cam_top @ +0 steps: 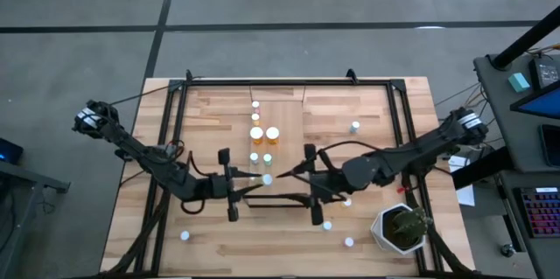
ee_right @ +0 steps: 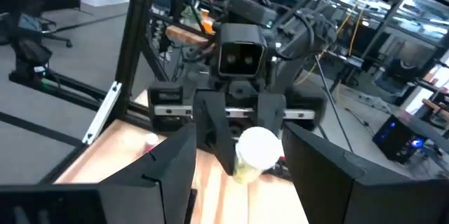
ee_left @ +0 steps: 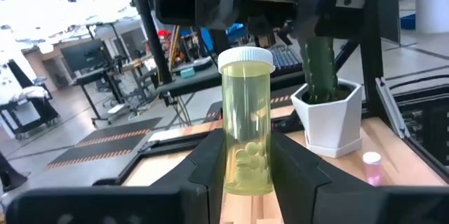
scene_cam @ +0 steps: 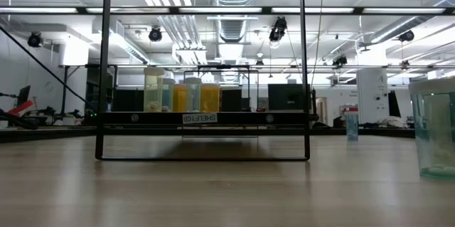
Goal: Pick and place medicine bottles onto shelf by color
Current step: Put the yellow pill bottle aligned with the other yellow pill bottle on the shelf
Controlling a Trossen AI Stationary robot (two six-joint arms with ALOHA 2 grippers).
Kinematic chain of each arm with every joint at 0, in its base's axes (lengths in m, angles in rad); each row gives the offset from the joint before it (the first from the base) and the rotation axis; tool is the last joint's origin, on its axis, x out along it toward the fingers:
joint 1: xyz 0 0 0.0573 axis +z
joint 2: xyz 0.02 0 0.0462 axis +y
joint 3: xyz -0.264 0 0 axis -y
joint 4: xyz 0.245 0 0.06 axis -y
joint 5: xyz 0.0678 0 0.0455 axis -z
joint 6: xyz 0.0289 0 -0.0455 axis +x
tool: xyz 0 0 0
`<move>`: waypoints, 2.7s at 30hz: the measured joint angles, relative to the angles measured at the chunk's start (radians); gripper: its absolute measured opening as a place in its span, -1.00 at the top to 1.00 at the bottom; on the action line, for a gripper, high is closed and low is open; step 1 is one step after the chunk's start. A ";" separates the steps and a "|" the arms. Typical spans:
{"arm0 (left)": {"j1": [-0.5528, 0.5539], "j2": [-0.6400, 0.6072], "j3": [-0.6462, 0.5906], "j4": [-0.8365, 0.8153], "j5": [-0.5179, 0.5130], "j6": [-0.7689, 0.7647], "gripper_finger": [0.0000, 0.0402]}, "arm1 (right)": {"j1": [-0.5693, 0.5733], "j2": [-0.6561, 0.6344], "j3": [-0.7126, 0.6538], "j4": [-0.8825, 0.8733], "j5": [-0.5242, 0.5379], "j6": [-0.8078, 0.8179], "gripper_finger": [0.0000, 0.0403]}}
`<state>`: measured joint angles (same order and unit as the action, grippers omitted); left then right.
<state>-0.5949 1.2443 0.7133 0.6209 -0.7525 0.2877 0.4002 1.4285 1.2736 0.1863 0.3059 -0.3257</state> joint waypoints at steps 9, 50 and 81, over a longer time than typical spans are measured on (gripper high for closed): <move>0.000 -0.001 0.008 0.008 0.041 0.015 0.61 | -0.025 0.115 0.145 -0.090 0.009 0.026 0.00; -0.002 -0.139 -0.001 -0.116 0.039 0.033 0.01 | -0.112 0.124 0.257 -0.558 0.008 0.333 0.44; -0.003 -0.373 -0.107 -0.219 -0.005 0.058 0.01 | -0.289 0.269 0.202 -0.637 -0.228 0.717 0.46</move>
<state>-0.5976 0.8711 0.6061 0.4020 -0.7577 0.3458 0.1108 1.6970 1.4752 -0.4506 0.0780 0.3912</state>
